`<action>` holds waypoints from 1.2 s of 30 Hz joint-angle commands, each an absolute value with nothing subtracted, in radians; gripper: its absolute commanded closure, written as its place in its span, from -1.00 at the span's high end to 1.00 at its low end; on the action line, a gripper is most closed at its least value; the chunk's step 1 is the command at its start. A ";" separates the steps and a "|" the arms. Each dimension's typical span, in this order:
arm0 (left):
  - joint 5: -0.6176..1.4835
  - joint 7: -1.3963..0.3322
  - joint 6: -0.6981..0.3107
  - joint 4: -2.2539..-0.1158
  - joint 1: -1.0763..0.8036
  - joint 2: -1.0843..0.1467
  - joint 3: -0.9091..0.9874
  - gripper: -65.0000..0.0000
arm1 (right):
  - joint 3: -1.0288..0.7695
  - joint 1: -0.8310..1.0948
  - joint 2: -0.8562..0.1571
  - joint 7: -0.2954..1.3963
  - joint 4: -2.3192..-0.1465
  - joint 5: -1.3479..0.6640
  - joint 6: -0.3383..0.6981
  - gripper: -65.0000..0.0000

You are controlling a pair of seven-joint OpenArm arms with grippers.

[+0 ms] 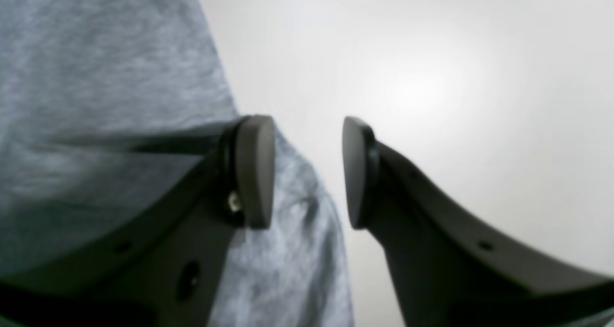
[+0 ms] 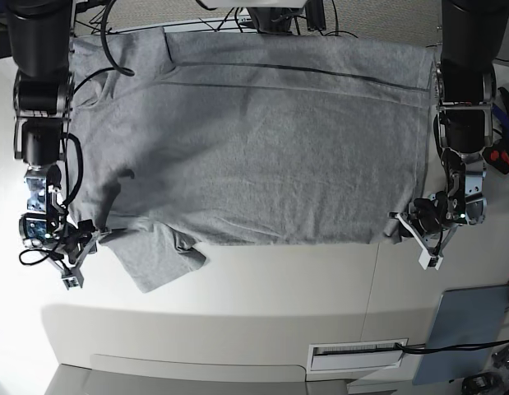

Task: Fold the T-shirt properly
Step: 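Grasp the hem corners with both grippers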

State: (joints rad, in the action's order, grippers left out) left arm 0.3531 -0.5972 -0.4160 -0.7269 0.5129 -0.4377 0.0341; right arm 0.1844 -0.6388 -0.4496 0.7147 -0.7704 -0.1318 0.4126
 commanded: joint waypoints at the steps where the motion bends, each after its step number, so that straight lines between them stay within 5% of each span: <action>1: 0.351 -0.605 -0.417 -0.736 0.534 -0.449 0.036 -1.00 | 0.202 -0.685 -0.463 0.691 -0.763 -0.130 0.407 -0.27; 36: 0.351 -0.605 -0.417 -0.736 0.535 -0.449 0.036 -1.00 | 0.247 -0.698 -0.459 0.546 -0.626 -0.040 0.460 -0.10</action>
